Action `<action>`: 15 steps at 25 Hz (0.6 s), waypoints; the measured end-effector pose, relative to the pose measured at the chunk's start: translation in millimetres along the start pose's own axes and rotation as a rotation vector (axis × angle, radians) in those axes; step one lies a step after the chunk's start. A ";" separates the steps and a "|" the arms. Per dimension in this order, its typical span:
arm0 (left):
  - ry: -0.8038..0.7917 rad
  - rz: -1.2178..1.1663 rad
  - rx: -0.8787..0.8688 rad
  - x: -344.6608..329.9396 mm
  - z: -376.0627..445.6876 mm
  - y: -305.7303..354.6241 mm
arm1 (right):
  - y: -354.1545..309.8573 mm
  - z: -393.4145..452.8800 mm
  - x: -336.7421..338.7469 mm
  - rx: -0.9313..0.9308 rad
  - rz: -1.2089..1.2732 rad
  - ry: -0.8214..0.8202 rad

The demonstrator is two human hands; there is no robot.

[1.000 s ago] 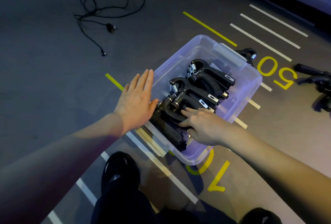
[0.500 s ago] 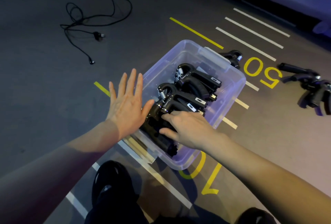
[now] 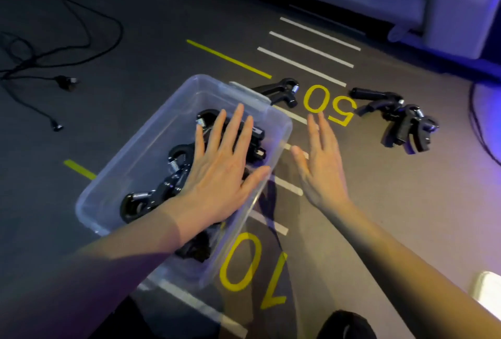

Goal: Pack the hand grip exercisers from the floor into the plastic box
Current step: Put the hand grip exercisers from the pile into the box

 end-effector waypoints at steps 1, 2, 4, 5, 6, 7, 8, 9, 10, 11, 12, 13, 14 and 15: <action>-0.003 0.007 -0.033 -2.2 8.8 9.4 | 23.0 2.7 3.0 -0.070 -0.021 0.025; -0.012 0.011 -0.063 -6.1 19.0 19.2 | 47.5 5.3 6.4 -0.135 -0.056 0.048; -0.035 0.011 -0.091 -14.7 36.4 35.5 | 90.5 10.3 10.6 -0.249 -0.113 0.069; -0.051 0.011 -0.099 -20.0 44.7 42.8 | 110.9 13.8 11.9 -0.309 -0.121 0.060; -0.065 0.009 -0.104 -25.5 51.5 49.3 | 130.1 17.6 12.6 -0.372 -0.120 0.035; -0.073 0.008 -0.111 -31.6 59.9 55.0 | 150.0 22.6 13.0 -0.435 -0.113 0.001; -0.079 0.010 -0.116 -36.1 67.2 58.7 | 167.4 28.9 13.0 -0.491 -0.103 -0.038; -0.087 0.014 -0.115 -40.0 73.3 61.4 | 182.6 34.9 13.3 -0.540 -0.087 -0.074; -0.097 0.018 -0.110 -43.2 79.6 63.3 | 196.0 41.5 13.9 -0.583 -0.064 -0.098; -0.109 0.022 -0.102 -45.9 84.6 63.9 | 206.9 47.6 14.3 -0.620 -0.050 -0.112; -0.124 0.028 -0.096 -49.0 89.4 64.7 | 217.1 53.9 15.0 -0.653 -0.058 -0.118; -0.139 0.038 -0.092 -50.9 92.3 65.0 | 226.2 58.9 15.8 -0.681 -0.086 -0.123; -0.150 0.050 -0.092 -52.5 93.8 65.5 | 234.6 63.8 17.3 -0.707 -0.114 -0.130; -0.157 0.062 -0.090 -53.8 95.0 65.9 | 243.9 68.4 18.7 -0.735 -0.120 -0.139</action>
Point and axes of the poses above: each hand's wrist, its own z-axis towards the middle knuckle, its own x-axis out of the back of the hand, y = z × x, the point moved 1 cm from there along z, towards the middle knuckle, and after that the axes turned 1 degree about -x, right-handed, at the moved point
